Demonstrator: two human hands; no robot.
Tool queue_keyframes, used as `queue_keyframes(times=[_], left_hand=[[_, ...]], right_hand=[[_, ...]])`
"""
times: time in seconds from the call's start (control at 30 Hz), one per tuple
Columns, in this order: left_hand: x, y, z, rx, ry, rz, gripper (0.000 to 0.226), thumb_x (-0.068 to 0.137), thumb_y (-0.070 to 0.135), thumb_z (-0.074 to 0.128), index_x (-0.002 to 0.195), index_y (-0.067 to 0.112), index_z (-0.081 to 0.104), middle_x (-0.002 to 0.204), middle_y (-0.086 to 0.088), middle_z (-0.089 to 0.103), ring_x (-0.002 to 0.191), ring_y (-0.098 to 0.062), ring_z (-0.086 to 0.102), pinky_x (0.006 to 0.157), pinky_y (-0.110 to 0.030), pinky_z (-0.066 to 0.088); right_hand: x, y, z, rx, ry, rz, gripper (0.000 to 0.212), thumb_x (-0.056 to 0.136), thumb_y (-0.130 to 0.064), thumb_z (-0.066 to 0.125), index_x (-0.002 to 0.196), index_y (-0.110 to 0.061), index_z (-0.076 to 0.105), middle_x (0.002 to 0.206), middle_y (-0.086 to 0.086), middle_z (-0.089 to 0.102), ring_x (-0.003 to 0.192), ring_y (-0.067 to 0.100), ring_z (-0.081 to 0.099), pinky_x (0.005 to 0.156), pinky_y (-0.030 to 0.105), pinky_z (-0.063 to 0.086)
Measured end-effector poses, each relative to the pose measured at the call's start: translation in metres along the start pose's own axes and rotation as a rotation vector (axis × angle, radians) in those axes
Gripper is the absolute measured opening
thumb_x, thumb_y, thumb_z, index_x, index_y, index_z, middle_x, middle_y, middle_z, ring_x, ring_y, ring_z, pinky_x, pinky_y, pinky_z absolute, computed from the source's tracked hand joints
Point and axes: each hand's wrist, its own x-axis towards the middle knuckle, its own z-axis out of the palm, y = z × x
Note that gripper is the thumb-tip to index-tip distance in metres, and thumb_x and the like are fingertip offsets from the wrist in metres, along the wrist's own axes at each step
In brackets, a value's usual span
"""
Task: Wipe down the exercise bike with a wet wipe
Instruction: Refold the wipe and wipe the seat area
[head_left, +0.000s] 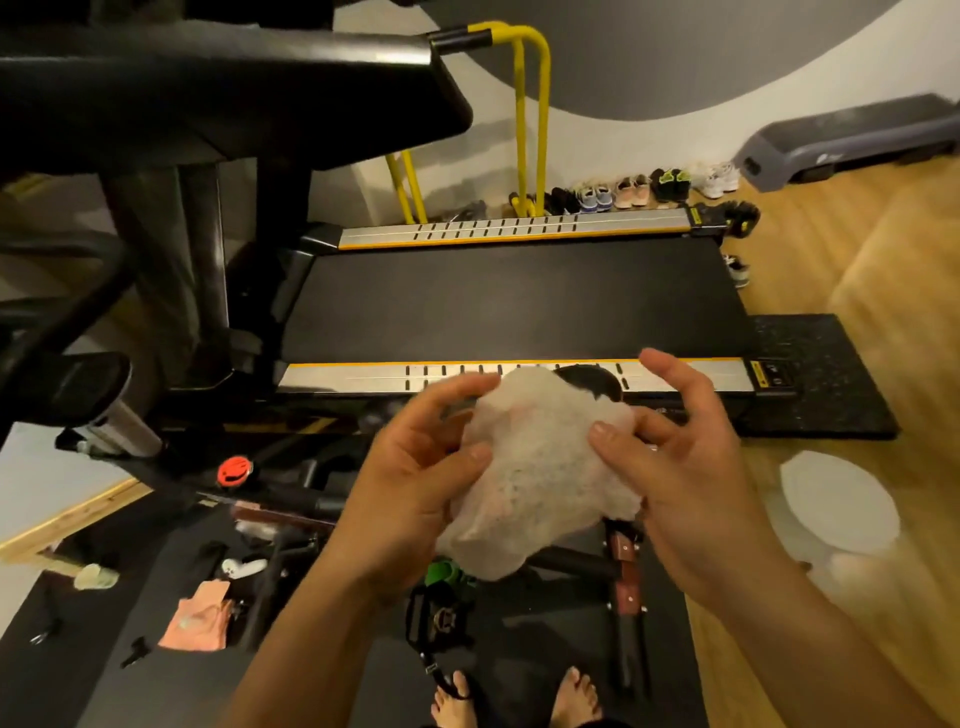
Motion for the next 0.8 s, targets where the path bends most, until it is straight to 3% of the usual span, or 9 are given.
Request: queue_keyframes(times=[0.13,0.23,0.3,0.37,0.47,0.53,0.6,0.67,0.8], left_hand=[[-0.011,-0.007,-0.004,0.261,-0.069,-0.067,0.052,0.089,-0.013,0.053,0.077,0.028,0.082,0.094,0.006,0.075,0.084,-0.005,0.068,0.065,-0.017,0.052],[-0.021,-0.008,-0.008,0.398,-0.159,-0.109,0.035,0.088,0.006,0.066,0.087,0.038,0.079,0.098,0.017,0.074,0.094,0.000,0.068,0.079,-0.017,0.053],[-0.023,-0.008,-0.012,0.476,-0.113,-0.054,0.029,0.084,0.018,0.073,0.094,0.045,0.076,0.098,0.018,0.073,0.094,-0.002,0.068,0.081,-0.021,0.056],[-0.013,-0.007,-0.009,0.627,-0.064,0.015,0.020,0.083,0.028,0.073,0.094,0.045,0.073,0.094,0.017,0.071,0.089,0.000,0.066,0.078,-0.021,0.057],[0.026,-0.011,-0.003,0.903,0.026,0.154,0.013,0.090,0.035,0.066,0.102,0.037,0.069,0.087,0.020,0.061,0.082,0.001,0.058,0.076,-0.017,0.051],[0.052,-0.017,-0.005,1.014,0.094,0.221,0.025,0.092,0.036,0.064,0.116,0.030,0.066,0.096,0.017,0.056,0.087,-0.003,0.054,0.084,-0.026,0.051],[0.064,-0.015,-0.017,1.036,0.210,0.322,0.030,0.091,0.036,0.066,0.120,0.027,0.064,0.104,0.010,0.055,0.088,-0.008,0.054,0.080,-0.029,0.051],[0.069,-0.010,-0.037,1.027,0.344,0.432,0.021,0.092,0.031,0.066,0.110,0.022,0.067,0.100,0.005,0.057,0.079,-0.010,0.051,0.070,-0.024,0.047],[0.098,-0.016,-0.070,0.811,0.406,0.349,0.011,0.100,0.029,0.052,0.098,0.026,0.063,0.098,0.006,0.059,0.083,-0.006,0.057,0.072,-0.012,0.040]], right_hand=[[-0.028,0.008,-0.010,-0.352,0.196,-0.387,0.050,0.081,-0.015,0.070,0.111,-0.050,0.054,0.092,-0.013,0.068,0.078,0.010,0.068,0.059,0.017,0.056],[-0.042,0.021,-0.018,-0.694,0.155,-0.547,0.023,0.087,-0.039,0.065,0.102,-0.056,0.058,0.099,-0.027,0.062,0.087,0.004,0.063,0.061,0.009,0.051],[-0.043,0.027,-0.019,-0.808,0.118,-0.634,0.018,0.084,-0.038,0.061,0.101,-0.046,0.060,0.099,-0.030,0.062,0.090,-0.002,0.061,0.070,0.007,0.049],[-0.030,0.025,-0.018,-0.849,0.155,-0.645,0.011,0.087,-0.032,0.062,0.098,-0.032,0.063,0.093,-0.026,0.062,0.087,-0.003,0.060,0.070,0.007,0.048],[0.019,0.022,-0.013,-0.924,0.232,-0.484,0.007,0.091,-0.030,0.063,0.098,-0.031,0.064,0.092,-0.022,0.061,0.087,0.000,0.060,0.073,0.017,0.051],[0.047,0.024,-0.011,-1.004,0.255,-0.348,0.014,0.092,-0.033,0.061,0.105,-0.030,0.064,0.103,-0.017,0.058,0.091,0.002,0.057,0.074,0.013,0.047],[0.056,0.025,-0.006,-1.136,0.318,-0.385,0.025,0.094,-0.037,0.059,0.117,-0.028,0.062,0.119,-0.011,0.052,0.104,0.004,0.050,0.076,0.005,0.033],[0.048,0.033,0.008,-1.272,0.230,-0.416,0.037,0.096,-0.043,0.050,0.127,-0.025,0.058,0.133,-0.004,0.050,0.119,0.012,0.046,0.092,0.012,0.033],[0.039,0.078,0.040,-1.791,-0.147,-0.255,0.079,0.091,-0.065,0.008,0.152,-0.018,0.025,0.159,0.013,0.022,0.148,0.031,0.018,0.117,0.055,0.017]])
